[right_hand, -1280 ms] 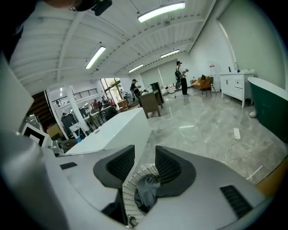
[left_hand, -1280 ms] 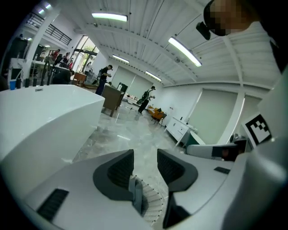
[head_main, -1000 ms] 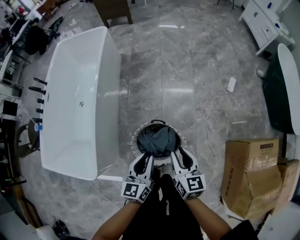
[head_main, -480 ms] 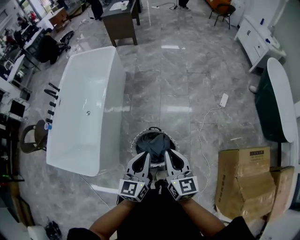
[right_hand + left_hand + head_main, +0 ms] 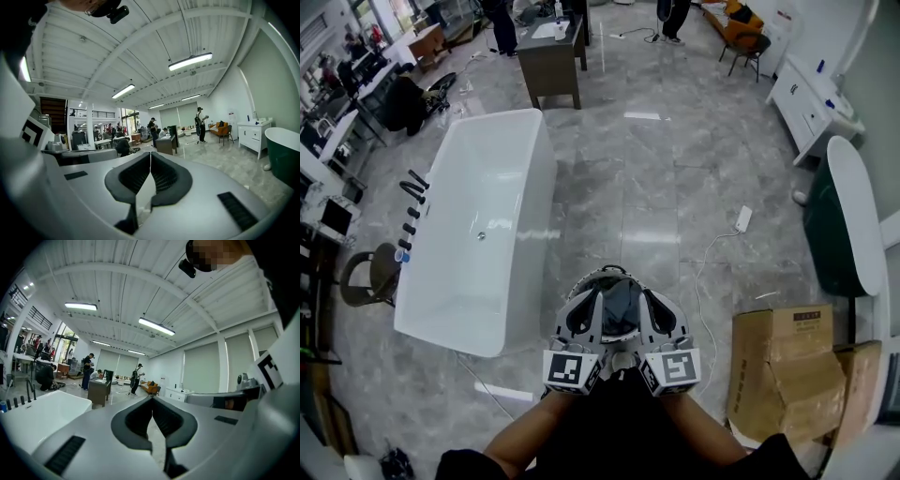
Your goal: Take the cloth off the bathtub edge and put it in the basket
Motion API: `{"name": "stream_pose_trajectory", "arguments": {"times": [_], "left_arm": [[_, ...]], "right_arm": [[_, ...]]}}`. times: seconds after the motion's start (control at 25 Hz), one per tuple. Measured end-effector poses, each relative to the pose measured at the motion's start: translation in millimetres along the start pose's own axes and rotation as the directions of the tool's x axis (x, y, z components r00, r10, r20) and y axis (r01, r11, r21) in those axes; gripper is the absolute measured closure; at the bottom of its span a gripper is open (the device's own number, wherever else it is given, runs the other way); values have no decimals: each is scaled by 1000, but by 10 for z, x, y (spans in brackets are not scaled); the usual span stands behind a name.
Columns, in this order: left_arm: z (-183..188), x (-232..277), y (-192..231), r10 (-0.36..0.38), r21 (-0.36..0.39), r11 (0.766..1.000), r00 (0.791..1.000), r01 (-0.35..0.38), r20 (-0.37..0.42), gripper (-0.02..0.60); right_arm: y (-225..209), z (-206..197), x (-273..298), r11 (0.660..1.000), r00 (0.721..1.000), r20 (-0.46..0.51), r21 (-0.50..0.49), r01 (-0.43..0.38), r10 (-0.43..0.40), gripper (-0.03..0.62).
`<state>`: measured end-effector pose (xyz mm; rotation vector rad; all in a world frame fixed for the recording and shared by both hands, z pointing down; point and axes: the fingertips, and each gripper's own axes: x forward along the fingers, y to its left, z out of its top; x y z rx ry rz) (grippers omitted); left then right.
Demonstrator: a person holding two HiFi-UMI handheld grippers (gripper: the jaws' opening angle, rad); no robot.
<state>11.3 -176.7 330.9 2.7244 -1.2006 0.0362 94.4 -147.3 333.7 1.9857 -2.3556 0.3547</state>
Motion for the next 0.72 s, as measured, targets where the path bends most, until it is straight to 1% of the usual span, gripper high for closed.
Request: {"name": "stream_pose_trajectory", "arguments": {"times": [0.2,0.36,0.48,0.72], "left_arm": [[122,-48,216,-26,-1,1000,1000,26,-16,566],[159,-92,337,-51,-5,999,999,51,-16,566],[183,-33,415,-69,-4,998,998,69,-13,566],[121,78,553,-100,-15,995,995,100,2,568]], "right_arm": [[233,163,178,999,1000,-6,-26,18,-18,562],[359,172,246,999,999,13,-28,46,-45,563],[388,195,310,997,998,17,-39,66,-65,563],[451,100,463,995,997,2,-52,83,-83,563]]}}
